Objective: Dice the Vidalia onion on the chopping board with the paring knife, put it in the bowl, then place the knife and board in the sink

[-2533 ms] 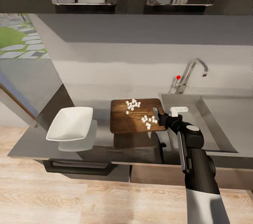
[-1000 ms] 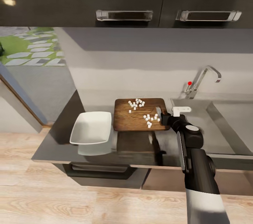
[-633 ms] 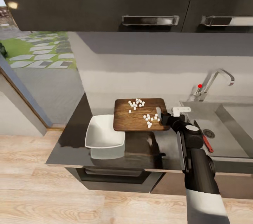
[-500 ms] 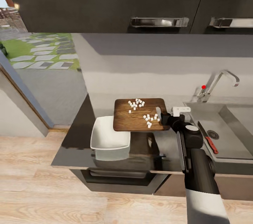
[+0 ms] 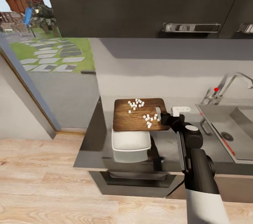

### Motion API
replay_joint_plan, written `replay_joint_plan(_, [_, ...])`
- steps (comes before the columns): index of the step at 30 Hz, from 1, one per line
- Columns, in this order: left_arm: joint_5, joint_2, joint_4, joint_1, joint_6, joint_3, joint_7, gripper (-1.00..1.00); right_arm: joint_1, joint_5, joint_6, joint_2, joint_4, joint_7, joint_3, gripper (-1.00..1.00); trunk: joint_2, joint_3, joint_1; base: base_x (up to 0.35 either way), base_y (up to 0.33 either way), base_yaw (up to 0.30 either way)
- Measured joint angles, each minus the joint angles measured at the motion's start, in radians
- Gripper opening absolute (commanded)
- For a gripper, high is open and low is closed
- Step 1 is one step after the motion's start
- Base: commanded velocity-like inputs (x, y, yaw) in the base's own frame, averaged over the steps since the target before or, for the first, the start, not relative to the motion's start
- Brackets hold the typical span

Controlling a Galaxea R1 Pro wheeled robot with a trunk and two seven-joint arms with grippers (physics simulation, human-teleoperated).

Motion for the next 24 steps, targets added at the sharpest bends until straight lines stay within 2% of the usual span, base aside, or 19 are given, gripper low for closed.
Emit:
replay_joint_plan(8, [0.000,0.000,0.000,0.000,0.000,0.000,0.000,1.00,0.000,-0.003,0.000,0.000,0.000,0.000,0.000,-1.00,0.000,0.011,0.000,0.000,0.217,0.000])
replay_joint_plan(24, [0.000,0.000,0.000,0.000,0.000,0.000,0.000,1.00,0.000,-0.007,-0.010,0.000,0.001,0.004,0.000,-1.00,0.000,0.012,0.000,0.000,0.007,0.000])
